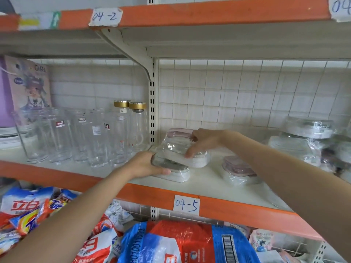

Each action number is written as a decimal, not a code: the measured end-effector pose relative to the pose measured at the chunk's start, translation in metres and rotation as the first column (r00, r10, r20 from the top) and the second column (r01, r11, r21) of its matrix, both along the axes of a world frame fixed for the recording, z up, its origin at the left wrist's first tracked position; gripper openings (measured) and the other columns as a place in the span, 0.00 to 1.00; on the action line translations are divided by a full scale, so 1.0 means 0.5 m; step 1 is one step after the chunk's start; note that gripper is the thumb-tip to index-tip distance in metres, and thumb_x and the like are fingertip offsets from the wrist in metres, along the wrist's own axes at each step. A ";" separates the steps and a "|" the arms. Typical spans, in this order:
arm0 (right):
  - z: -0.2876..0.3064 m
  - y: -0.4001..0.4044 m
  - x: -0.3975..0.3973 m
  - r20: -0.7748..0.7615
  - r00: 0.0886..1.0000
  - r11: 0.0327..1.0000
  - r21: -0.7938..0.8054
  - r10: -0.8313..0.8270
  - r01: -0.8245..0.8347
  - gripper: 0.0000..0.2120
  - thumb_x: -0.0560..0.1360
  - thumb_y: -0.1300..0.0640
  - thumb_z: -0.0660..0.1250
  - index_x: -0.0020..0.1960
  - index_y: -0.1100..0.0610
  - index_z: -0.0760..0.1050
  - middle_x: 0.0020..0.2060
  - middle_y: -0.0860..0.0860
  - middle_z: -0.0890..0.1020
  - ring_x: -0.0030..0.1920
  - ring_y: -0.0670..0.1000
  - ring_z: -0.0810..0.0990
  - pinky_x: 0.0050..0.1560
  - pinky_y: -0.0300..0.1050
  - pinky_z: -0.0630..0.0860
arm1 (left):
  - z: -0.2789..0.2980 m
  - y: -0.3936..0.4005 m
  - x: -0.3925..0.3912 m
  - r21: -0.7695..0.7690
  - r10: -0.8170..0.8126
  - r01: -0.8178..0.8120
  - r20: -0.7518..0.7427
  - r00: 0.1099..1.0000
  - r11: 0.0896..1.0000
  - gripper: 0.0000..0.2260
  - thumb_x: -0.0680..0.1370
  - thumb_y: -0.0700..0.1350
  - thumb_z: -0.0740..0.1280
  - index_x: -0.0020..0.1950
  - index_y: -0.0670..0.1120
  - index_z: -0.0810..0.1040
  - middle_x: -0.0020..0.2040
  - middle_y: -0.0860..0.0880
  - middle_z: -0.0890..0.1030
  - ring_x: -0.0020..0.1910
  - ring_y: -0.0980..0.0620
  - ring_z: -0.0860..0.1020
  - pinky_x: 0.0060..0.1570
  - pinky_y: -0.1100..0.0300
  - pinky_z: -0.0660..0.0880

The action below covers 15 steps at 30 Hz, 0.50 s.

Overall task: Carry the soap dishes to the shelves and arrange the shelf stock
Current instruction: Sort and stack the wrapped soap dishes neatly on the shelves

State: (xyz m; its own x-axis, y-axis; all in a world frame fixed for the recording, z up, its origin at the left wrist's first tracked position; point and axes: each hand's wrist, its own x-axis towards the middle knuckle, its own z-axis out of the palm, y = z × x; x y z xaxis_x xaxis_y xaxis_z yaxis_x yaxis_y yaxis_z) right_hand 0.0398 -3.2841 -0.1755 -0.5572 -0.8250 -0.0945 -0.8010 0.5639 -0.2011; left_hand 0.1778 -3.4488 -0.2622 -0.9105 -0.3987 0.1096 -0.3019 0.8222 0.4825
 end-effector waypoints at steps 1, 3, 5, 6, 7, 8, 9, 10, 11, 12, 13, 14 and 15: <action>-0.003 -0.012 0.005 -0.002 1.000 1.000 -0.013 0.020 -0.020 0.23 0.67 0.42 0.73 0.53 0.56 0.71 0.48 0.50 0.74 0.47 0.51 0.74 0.43 0.43 0.69 | -0.003 -0.004 -0.001 0.019 0.020 -0.020 -0.001 1.000 1.000 0.22 0.68 0.60 0.75 0.58 0.55 0.76 0.50 0.56 0.79 0.48 0.57 0.76 0.39 0.74 0.67; -0.009 -0.031 0.012 0.004 0.999 0.998 -0.036 0.054 -0.054 0.22 0.67 0.43 0.73 0.54 0.54 0.71 0.50 0.49 0.74 0.49 0.50 0.74 0.46 0.42 0.71 | -0.011 -0.014 -0.007 0.074 0.064 -0.062 -0.017 0.998 0.995 0.29 0.62 0.65 0.75 0.55 0.49 0.79 0.47 0.51 0.82 0.45 0.56 0.79 0.40 0.67 0.72; -0.013 -0.044 0.014 0.027 0.996 0.996 -0.041 0.080 -0.078 0.22 0.68 0.44 0.73 0.57 0.50 0.71 0.52 0.47 0.73 0.52 0.49 0.74 0.53 0.43 0.72 | -0.016 -0.022 -0.007 0.146 0.104 -0.097 -0.044 0.994 0.985 0.28 0.62 0.63 0.77 0.54 0.48 0.80 0.47 0.50 0.83 0.43 0.57 0.79 0.38 0.68 0.73; -0.014 -0.048 0.014 0.034 0.996 0.996 -0.030 0.087 -0.086 0.23 0.68 0.44 0.73 0.59 0.49 0.71 0.53 0.47 0.74 0.54 0.49 0.74 0.56 0.43 0.73 | -0.017 -0.026 -0.006 0.175 0.116 -0.106 -0.050 0.992 0.979 0.24 0.63 0.59 0.78 0.53 0.49 0.80 0.45 0.52 0.83 0.42 0.58 0.79 0.35 0.71 0.72; -0.014 -0.051 0.015 0.036 0.995 0.996 -0.019 0.089 -0.088 0.24 0.68 0.44 0.72 0.60 0.49 0.71 0.53 0.47 0.74 0.55 0.50 0.75 0.57 0.45 0.73 | -0.016 -0.030 -0.004 0.204 0.127 -0.115 -0.046 0.991 0.972 0.22 0.64 0.57 0.78 0.52 0.50 0.80 0.45 0.52 0.83 0.43 0.57 0.80 0.35 0.71 0.72; -0.014 -0.053 0.016 0.029 0.995 0.996 -0.008 0.091 -0.091 0.23 0.68 0.44 0.72 0.59 0.49 0.71 0.53 0.47 0.74 0.55 0.50 0.75 0.58 0.46 0.74 | -0.013 -0.034 0.000 0.241 0.137 -0.122 -0.048 0.989 0.963 0.23 0.63 0.56 0.78 0.54 0.49 0.80 0.46 0.51 0.83 0.46 0.54 0.81 0.39 0.69 0.74; -0.013 -0.056 0.017 0.016 0.995 0.995 0.002 0.097 -0.097 0.21 0.69 0.44 0.72 0.57 0.49 0.70 0.52 0.47 0.73 0.54 0.51 0.75 0.58 0.47 0.74 | -0.009 -0.038 0.005 0.266 0.150 -0.132 -0.049 0.988 0.955 0.28 0.63 0.57 0.78 0.58 0.48 0.78 0.51 0.50 0.83 0.50 0.53 0.80 0.45 0.65 0.75; -0.012 -0.059 0.018 0.005 0.995 0.995 0.018 0.102 -0.102 0.20 0.69 0.45 0.72 0.56 0.49 0.70 0.52 0.48 0.73 0.55 0.52 0.75 0.58 0.49 0.75 | -0.003 -0.039 0.011 0.277 0.167 -0.144 -0.060 0.984 0.950 0.35 0.61 0.58 0.78 0.64 0.47 0.75 0.57 0.50 0.81 0.55 0.52 0.78 0.51 0.62 0.74; -0.012 -0.063 0.017 -0.005 0.994 0.994 0.024 0.111 -0.111 0.20 0.69 0.45 0.72 0.56 0.50 0.70 0.52 0.48 0.73 0.56 0.53 0.75 0.59 0.52 0.75 | 0.005 -0.038 0.018 0.265 0.184 -0.160 -0.068 0.981 0.951 0.42 0.60 0.60 0.77 0.70 0.46 0.70 0.64 0.50 0.77 0.59 0.52 0.75 0.54 0.61 0.71; -0.012 -0.065 0.019 -0.010 0.993 0.992 0.031 0.119 -0.119 0.21 0.69 0.45 0.71 0.57 0.52 0.70 0.53 0.50 0.73 0.58 0.55 0.75 0.60 0.54 0.75 | 0.012 -0.038 0.024 0.240 0.190 -0.169 -0.069 0.979 0.956 0.46 0.59 0.61 0.76 0.73 0.46 0.66 0.68 0.48 0.73 0.63 0.51 0.73 0.56 0.60 0.69; -0.013 -0.069 0.021 -0.013 0.992 0.992 0.032 0.126 -0.126 0.24 0.69 0.44 0.71 0.59 0.53 0.70 0.56 0.51 0.74 0.60 0.57 0.75 0.61 0.57 0.74 | 0.022 -0.034 0.029 0.204 0.177 -0.159 -0.076 0.981 0.966 0.48 0.60 0.62 0.75 0.74 0.45 0.64 0.71 0.47 0.70 0.66 0.50 0.71 0.59 0.59 0.68; -0.015 -0.073 0.020 -0.015 0.992 0.992 0.034 0.125 -0.125 0.26 0.69 0.43 0.71 0.61 0.54 0.70 0.58 0.53 0.74 0.61 0.58 0.74 0.62 0.58 0.73 | 0.031 -0.028 0.035 0.163 0.153 -0.136 -0.093 0.984 0.977 0.47 0.61 0.62 0.74 0.74 0.44 0.63 0.72 0.47 0.69 0.67 0.49 0.70 0.61 0.58 0.68; -0.017 -0.075 0.021 -0.008 0.992 0.992 0.034 0.126 -0.126 0.28 0.69 0.42 0.71 0.63 0.54 0.70 0.60 0.54 0.74 0.63 0.59 0.74 0.63 0.59 0.72 | 0.041 -0.020 0.038 0.113 0.126 -0.114 -0.110 0.986 0.987 0.46 0.63 0.62 0.74 0.74 0.43 0.62 0.72 0.47 0.68 0.69 0.50 0.69 0.64 0.57 0.67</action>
State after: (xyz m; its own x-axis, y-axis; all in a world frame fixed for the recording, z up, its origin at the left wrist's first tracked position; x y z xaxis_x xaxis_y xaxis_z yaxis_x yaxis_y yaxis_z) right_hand 0.0504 -3.3217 -0.1840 -0.4504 -0.8850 -0.1180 -0.8679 0.4650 -0.1749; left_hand 0.1968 -3.4588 -0.2416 -0.8390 -0.5191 0.1633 -0.3320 0.7261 0.6021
